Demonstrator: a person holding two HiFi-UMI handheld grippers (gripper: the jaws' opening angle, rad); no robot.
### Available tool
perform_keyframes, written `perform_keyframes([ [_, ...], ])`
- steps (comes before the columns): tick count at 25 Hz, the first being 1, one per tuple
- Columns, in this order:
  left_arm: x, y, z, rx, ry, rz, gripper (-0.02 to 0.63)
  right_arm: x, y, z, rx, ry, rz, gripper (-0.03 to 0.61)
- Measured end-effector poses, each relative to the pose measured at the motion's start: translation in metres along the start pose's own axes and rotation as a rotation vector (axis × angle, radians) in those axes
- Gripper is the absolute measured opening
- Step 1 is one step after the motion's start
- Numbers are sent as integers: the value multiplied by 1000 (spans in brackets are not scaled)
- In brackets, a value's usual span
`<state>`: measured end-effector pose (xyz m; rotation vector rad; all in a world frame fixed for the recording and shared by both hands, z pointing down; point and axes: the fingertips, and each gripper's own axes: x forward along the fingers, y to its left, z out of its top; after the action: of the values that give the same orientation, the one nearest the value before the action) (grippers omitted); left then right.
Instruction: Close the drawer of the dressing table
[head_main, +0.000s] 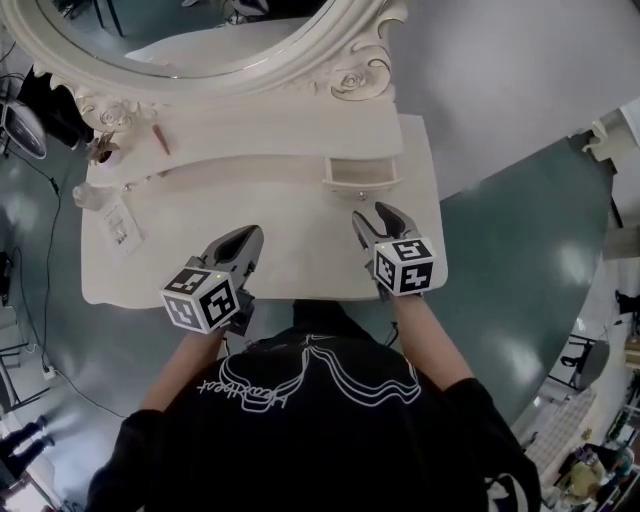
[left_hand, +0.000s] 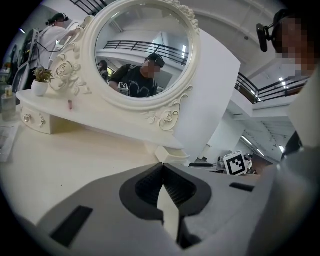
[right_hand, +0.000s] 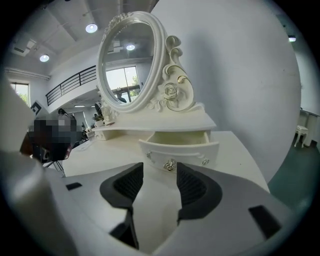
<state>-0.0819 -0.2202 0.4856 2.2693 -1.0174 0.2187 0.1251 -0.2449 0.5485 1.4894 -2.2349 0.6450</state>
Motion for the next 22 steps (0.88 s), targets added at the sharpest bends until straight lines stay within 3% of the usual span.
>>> perform_keyframes([
  [6, 5, 16, 6, -21, 2, 27, 3, 27, -9, -7, 23, 47, -6, 199],
  [15, 12, 28, 2, -45, 11, 45, 4, 42, -18, -12, 32, 85, -26, 98],
  [22, 15, 28, 6, -36, 11, 44, 4, 43, -19, -12, 55, 87, -19, 98],
])
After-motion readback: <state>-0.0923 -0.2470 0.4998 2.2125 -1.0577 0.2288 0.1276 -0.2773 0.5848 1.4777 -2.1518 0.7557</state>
